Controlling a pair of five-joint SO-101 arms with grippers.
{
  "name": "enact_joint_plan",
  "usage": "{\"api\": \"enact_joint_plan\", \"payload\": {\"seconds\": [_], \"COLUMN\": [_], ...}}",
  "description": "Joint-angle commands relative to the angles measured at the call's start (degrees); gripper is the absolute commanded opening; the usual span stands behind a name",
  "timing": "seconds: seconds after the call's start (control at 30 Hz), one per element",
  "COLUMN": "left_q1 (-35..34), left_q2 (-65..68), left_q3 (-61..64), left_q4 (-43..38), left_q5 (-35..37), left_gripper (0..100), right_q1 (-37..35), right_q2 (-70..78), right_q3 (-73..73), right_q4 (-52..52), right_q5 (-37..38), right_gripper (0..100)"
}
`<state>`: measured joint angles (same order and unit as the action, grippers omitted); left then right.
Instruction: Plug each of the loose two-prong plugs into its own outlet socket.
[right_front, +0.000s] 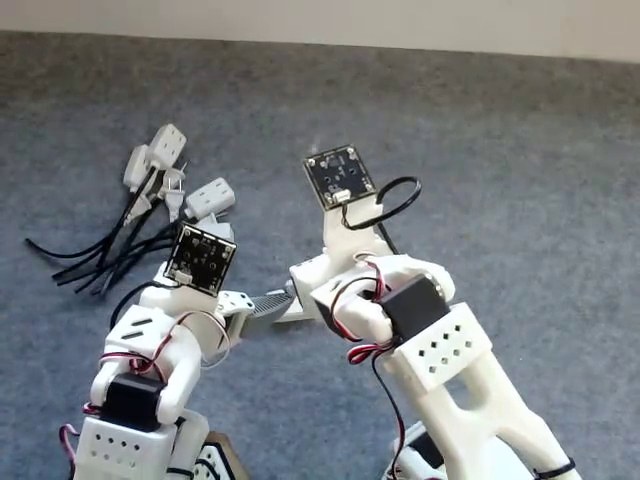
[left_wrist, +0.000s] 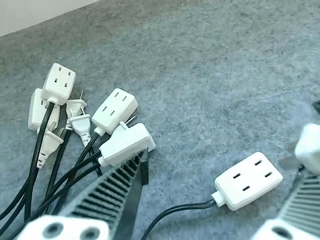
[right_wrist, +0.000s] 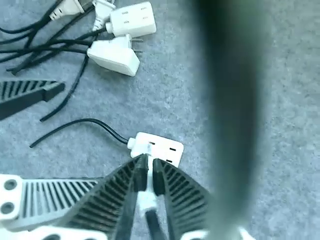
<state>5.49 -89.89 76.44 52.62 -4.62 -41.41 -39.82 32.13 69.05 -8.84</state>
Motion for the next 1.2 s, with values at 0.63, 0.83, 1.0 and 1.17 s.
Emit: {"api": "enact_joint_plan", "payload": {"seconds": [0.63,0.83,1.0,1.17], "left_q1": [-1.45,-1.45,-1.45,-1.19], "left_q2": [-0.22,-0.22,-0.22,-0.22], "left_q3": [1.89,1.89,1.98,1.98], "left_q4": [-1.67,-1.67,-1.58,-1.58], "left_q5": [-2.29,-2.29,-2.29,-2.29], "left_gripper": [39,39,39,39], "right_q1": [27.38,37.23,43.12,44.7], "right_q2": [-0.84,-0.92,-1.01,-0.92], "right_q3": [21.85,21.67,21.67,22.11], "right_q4": [-15.78,-9.71,-9.63,-8.13], "right_q5": [22.77,26.99,30.42,32.44], "right_gripper": [0.4,0.4,0.6,0.7]}}
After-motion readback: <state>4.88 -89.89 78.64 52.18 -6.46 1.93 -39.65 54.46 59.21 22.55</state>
